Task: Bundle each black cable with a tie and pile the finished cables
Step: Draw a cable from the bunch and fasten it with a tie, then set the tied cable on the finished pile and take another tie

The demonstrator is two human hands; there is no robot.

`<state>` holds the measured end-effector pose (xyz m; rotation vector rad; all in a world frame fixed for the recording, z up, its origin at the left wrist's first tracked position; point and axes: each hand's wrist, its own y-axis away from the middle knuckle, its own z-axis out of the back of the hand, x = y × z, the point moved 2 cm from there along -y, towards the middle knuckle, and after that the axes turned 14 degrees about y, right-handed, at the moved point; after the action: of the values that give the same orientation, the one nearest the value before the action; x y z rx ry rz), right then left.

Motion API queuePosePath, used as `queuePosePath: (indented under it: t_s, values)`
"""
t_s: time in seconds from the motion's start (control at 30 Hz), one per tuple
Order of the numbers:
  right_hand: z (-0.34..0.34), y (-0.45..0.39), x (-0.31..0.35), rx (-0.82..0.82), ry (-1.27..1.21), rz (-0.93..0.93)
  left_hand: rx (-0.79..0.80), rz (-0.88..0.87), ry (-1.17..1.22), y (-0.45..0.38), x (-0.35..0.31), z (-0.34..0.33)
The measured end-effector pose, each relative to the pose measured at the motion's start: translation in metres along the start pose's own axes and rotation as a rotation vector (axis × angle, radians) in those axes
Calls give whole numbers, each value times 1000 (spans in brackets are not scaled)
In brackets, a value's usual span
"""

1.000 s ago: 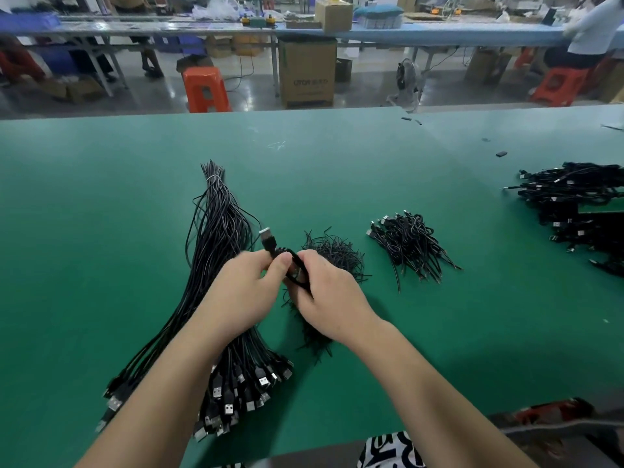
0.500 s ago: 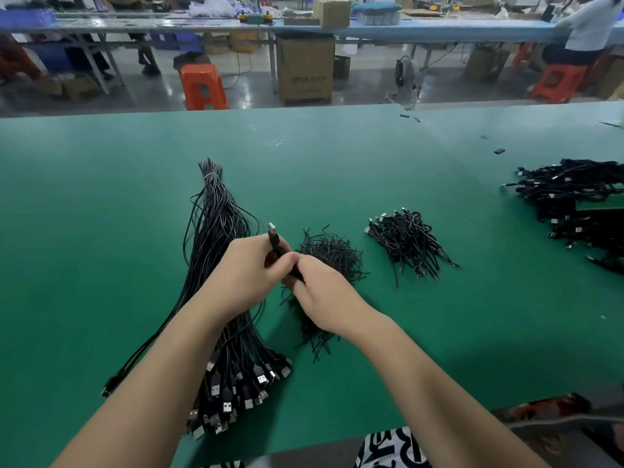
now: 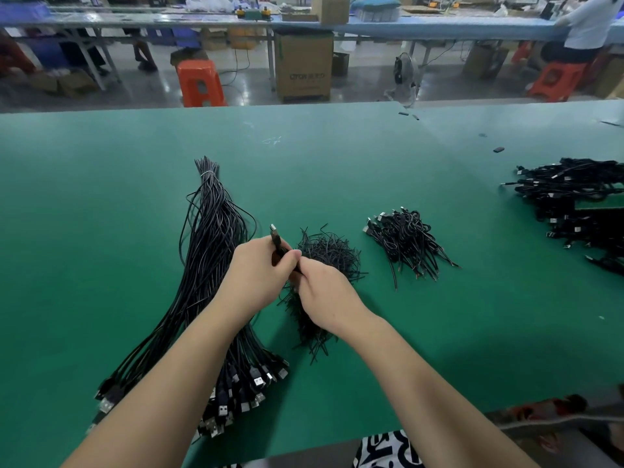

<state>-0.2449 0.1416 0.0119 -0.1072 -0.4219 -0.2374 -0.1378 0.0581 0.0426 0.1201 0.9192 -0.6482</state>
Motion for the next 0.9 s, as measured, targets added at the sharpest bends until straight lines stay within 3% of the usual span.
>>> queuePosePath:
  t_s: [0.1,0.2,0.23,0.33,0.37,0.67,0.9]
  values:
    - [3,0,-2,-27,5,-31,1,12,184,-1,3,-2]
    - [8,0,-8,-48,-24,-67,169,162,788,-2,17,-2]
    - [9,0,-10,-46,-39,-82,185,208,795,-4,27,-3]
    - [9,1,-18,-15,-97,-138,68,191,-39,-12,60,-13]
    - [8,1,-20,-9,-115,-159,53,185,-195,-11,68,-18]
    - [7,8,-17,1,-169,-191,225,162,-460,6,93,-65]
    - [5,9,-20,7,-161,-157,207,183,-446,5,98,-69]
